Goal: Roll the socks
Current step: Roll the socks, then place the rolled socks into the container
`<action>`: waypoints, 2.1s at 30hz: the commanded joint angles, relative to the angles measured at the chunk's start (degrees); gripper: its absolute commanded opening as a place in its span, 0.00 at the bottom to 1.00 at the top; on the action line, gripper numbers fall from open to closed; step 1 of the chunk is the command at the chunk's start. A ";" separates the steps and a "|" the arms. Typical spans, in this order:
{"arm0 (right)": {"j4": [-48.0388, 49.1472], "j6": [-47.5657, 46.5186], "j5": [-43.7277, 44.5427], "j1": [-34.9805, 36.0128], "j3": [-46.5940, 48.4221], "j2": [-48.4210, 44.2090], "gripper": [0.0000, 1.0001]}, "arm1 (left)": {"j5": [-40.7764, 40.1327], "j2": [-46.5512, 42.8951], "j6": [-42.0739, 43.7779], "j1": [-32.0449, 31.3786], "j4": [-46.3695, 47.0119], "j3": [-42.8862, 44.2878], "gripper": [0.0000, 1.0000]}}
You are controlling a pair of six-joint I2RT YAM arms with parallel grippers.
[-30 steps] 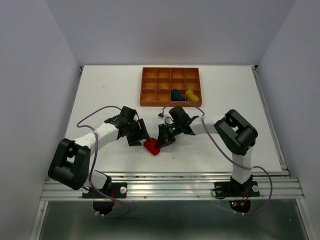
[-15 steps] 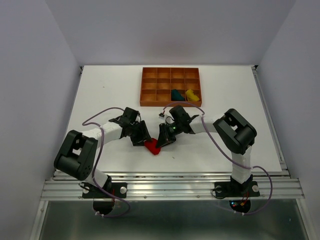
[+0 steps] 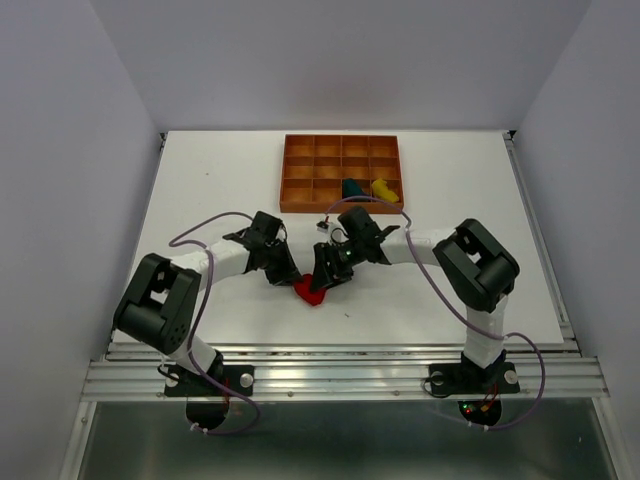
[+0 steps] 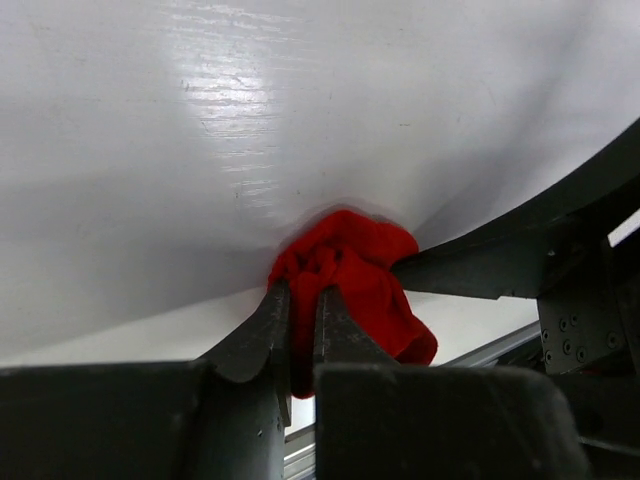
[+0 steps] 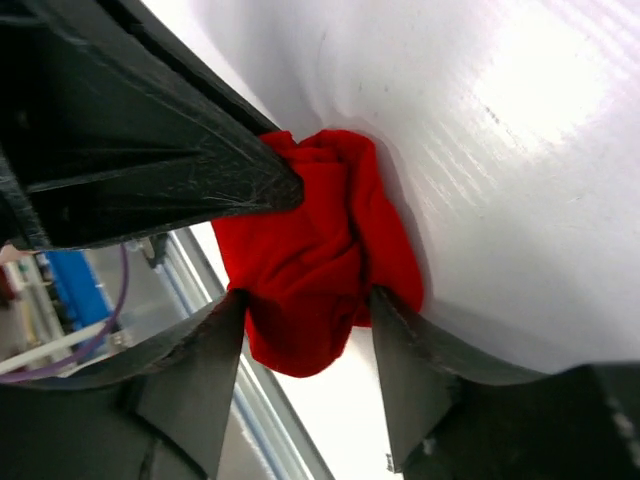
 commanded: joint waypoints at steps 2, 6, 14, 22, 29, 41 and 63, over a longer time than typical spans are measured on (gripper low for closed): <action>-0.52 -10.00 12.51 0.83 -0.03 -5.48 0.69 | -6.38 3.11 -0.65 -1.56 -8.78 2.12 0.00; 0.10 -12.65 18.38 3.03 -1.17 -10.57 0.73 | -8.32 3.82 -1.00 -2.17 -12.92 4.23 0.00; 1.24 -23.70 34.89 13.04 -4.52 -18.14 0.80 | -8.85 5.92 -1.79 -2.35 -16.96 6.61 0.00; 1.33 -30.05 46.71 21.84 -2.94 -17.09 0.82 | -9.11 6.63 -1.53 -2.44 -19.86 8.45 0.00; 0.02 -33.05 53.65 25.80 -0.91 -13.23 0.82 | -8.06 7.60 -1.35 -2.61 -20.74 9.16 0.00; 0.36 -34.28 59.01 29.67 0.58 -9.27 0.74 | -7.62 8.30 -1.27 -2.61 -21.09 9.77 0.00; -2.63 -33.23 65.79 30.19 2.87 -1.27 0.18 | -7.53 6.37 -0.92 -2.61 -22.24 10.74 0.01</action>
